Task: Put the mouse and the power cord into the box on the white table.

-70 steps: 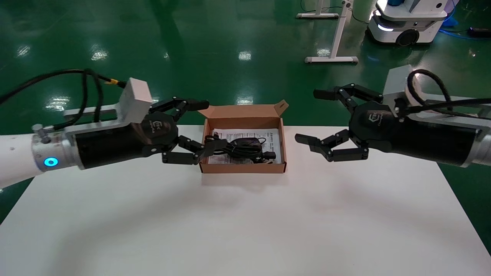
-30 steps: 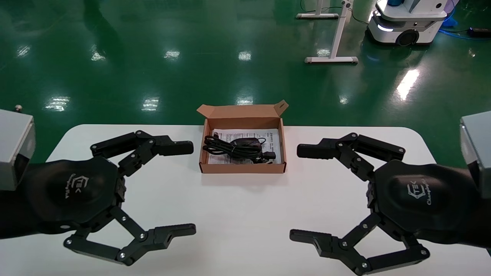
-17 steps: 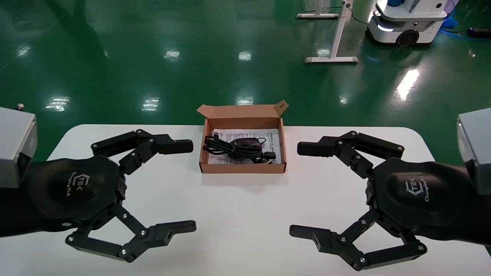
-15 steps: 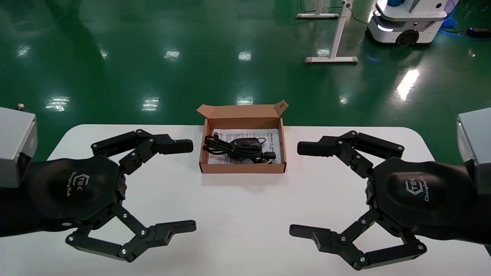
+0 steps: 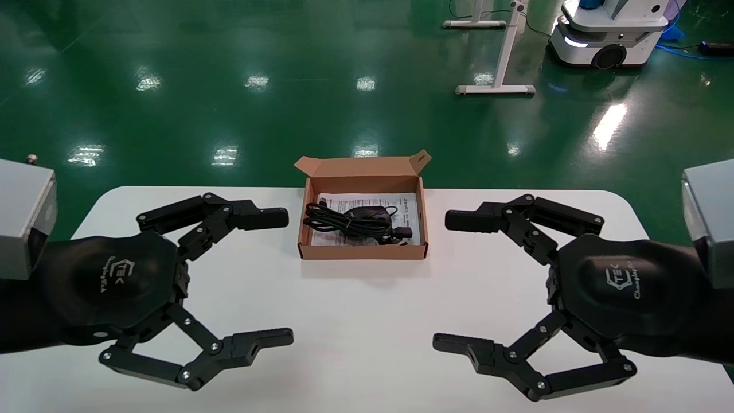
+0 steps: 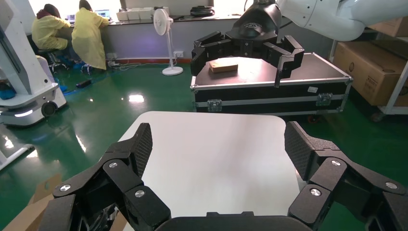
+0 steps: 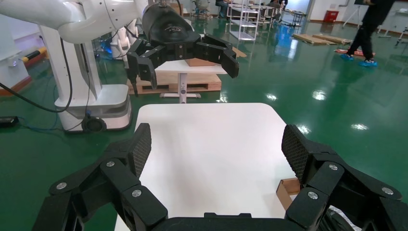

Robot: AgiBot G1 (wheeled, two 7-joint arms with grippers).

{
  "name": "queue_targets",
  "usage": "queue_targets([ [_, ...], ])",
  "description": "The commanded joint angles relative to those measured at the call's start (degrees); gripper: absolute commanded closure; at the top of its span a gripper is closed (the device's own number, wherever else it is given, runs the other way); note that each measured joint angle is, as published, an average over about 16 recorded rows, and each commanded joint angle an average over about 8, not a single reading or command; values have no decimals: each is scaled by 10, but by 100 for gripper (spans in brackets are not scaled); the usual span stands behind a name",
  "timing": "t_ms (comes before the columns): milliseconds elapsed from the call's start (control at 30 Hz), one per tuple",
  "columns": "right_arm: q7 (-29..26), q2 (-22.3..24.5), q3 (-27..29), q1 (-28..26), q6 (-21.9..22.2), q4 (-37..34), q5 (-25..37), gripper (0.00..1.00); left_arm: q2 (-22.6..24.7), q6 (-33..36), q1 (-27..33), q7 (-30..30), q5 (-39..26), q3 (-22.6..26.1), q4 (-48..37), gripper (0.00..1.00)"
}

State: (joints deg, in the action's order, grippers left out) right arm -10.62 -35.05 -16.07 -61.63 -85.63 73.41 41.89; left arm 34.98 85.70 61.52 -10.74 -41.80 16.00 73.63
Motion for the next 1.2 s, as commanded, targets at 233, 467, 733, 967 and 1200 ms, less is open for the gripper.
queue_targets([
  [233, 0, 0, 0, 0, 0, 0, 0, 0, 0, 0, 0, 0, 0, 0, 0, 0],
  [467, 0, 0, -1, -1, 0, -1, 1, 0, 0, 0, 0, 0, -1, 0, -1, 0],
  [733, 0, -1, -1, -1, 0, -1, 1, 0, 0, 0, 0, 0, -1, 0, -1, 0],
  [967, 0, -1, -1, -1, 0, -1, 1, 0, 0, 0, 0, 0, -1, 0, -1, 0],
  [1200, 0, -1, -1, -1, 0, -1, 1, 0, 0, 0, 0, 0, -1, 0, -1, 0],
])
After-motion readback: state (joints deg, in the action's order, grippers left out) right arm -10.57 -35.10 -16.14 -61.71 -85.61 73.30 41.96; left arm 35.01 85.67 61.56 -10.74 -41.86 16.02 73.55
